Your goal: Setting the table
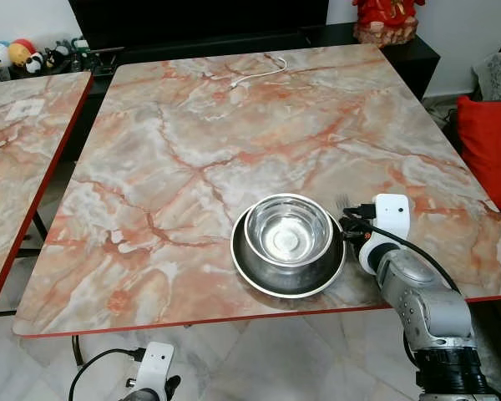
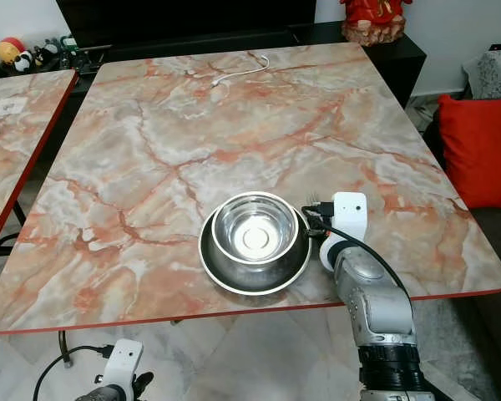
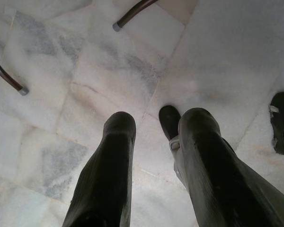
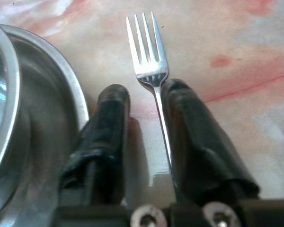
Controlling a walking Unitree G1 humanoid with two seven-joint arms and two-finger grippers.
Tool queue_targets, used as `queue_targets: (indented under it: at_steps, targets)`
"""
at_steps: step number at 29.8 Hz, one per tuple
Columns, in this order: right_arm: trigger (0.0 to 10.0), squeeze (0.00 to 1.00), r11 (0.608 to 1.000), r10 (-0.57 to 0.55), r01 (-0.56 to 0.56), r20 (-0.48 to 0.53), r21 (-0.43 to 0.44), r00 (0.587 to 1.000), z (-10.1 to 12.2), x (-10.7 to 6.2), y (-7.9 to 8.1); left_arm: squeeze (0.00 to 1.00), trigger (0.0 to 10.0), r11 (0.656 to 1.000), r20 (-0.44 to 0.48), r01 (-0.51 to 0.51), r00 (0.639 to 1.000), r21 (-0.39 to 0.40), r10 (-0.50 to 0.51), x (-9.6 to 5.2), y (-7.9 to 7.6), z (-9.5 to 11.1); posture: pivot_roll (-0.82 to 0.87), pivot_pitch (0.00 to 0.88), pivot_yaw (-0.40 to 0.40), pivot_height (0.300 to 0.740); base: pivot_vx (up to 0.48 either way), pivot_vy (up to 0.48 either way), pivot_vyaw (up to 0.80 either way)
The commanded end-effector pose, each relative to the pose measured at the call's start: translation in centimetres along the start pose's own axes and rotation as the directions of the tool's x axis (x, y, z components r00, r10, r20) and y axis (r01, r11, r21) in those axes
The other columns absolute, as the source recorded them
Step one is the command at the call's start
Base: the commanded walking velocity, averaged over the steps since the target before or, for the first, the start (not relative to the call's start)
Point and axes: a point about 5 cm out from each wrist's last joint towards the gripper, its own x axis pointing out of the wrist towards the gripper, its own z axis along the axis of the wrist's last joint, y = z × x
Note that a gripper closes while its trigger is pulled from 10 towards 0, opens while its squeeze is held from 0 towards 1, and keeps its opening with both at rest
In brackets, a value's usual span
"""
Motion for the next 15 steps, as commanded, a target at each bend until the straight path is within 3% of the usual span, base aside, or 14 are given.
queue_targets:
  at_steps: [1,2,8,14,15]
  targets:
    - [10.0,0.18,1.000,0.003,-0.003,-0.011,0.007,1.000,-0.5,0.0,0.1,0.00,10.0,1.000,-0.033,-0.004,0.999,0.007,0.004,-0.2,0.2,-0.9,-0.16,0.154,0.071,0.740,0.000,0.000,0.00]
    - [10.0,0.00,1.000,0.000,0.000,-0.009,0.010,1.000,-0.4,0.0,0.1,0.00,10.0,1.000,-0.033,-0.004,0.999,0.008,0.004,-0.2,0.2,-0.9,-0.16,0.154,0.071,0.740,0.000,0.000,0.00]
    - [10.0,0.00,0.998,-0.051,0.050,0.041,0.040,0.998,0.2,0.0,-0.4,0.00,10.0,1.000,-0.034,-0.003,0.999,0.009,0.004,-0.2,0.2,-0.9,-0.16,0.154,0.072,0.740,0.000,0.000,0.00]
    - [10.0,0.00,0.993,-0.090,0.065,0.265,0.103,0.960,3.2,-0.5,-1.0,0.00,10.0,1.000,-0.037,-0.003,0.999,0.009,0.003,-0.2,0.3,-1.0,-0.16,0.153,0.073,0.740,0.000,0.000,0.00]
    - [10.0,0.00,0.993,-0.090,0.065,0.265,0.103,0.960,3.2,-0.5,-1.0,0.00,10.0,1.000,-0.037,-0.003,0.999,0.009,0.003,-0.2,0.3,-1.0,-0.16,0.153,0.073,0.740,0.000,0.000,0.00]
